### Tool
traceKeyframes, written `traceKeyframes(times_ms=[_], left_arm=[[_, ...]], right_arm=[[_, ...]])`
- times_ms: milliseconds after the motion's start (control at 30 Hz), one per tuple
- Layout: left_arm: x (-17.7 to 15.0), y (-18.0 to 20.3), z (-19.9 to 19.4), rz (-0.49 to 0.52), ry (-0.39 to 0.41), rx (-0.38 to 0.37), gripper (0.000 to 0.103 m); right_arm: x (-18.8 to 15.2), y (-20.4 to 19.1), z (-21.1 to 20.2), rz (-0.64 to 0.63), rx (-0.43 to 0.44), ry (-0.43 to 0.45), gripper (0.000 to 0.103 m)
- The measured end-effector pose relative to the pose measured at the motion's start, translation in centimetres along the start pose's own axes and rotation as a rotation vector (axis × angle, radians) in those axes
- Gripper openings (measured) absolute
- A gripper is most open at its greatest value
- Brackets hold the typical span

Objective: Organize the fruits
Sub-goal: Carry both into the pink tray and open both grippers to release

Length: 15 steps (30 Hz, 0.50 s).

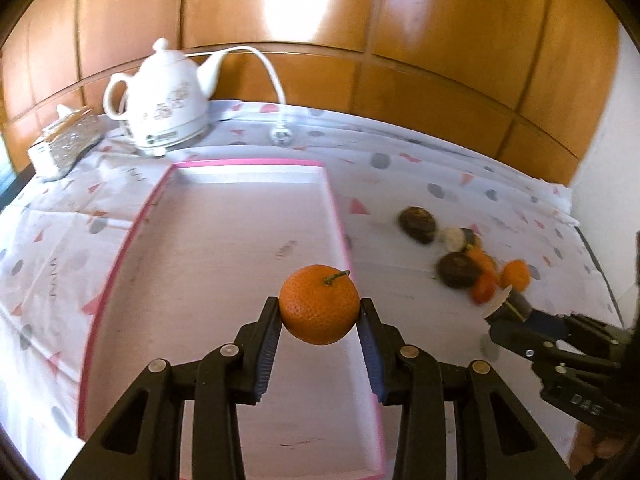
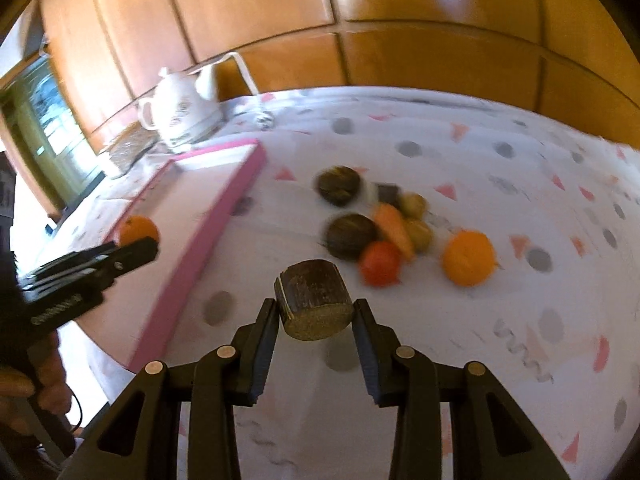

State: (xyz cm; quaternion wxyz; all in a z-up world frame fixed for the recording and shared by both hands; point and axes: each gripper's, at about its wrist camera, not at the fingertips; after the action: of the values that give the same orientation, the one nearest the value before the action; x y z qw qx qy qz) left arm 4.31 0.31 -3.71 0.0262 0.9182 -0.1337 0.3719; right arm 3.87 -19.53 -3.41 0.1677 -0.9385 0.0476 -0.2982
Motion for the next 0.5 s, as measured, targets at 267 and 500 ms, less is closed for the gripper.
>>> traceKeyframes(times_ms=[267,500], left_arm=[[-0.5,-3.0,0.1,-0.049,-0.013,0.073,0.039],[-1.1,-5.2,0.5,-0.098,-0.033,0.119,0.039]], right_arm=[[1.2,-5.6,1.5,-0.107,0.100,-0.028,0.038],[1.6,-9.1,3.3,-0.158,0.142,-0.056,0.038]])
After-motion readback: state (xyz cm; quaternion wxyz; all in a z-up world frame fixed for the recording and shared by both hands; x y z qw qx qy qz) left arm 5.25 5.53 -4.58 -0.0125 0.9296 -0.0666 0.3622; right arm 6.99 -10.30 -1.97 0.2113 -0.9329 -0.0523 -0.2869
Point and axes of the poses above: each gripper's, at about its wrist camera, not at the fingertips, and z roughly the way its jaws point, y to its right, x to its top, and after that the axes turned 15 degrees about z, right-handed
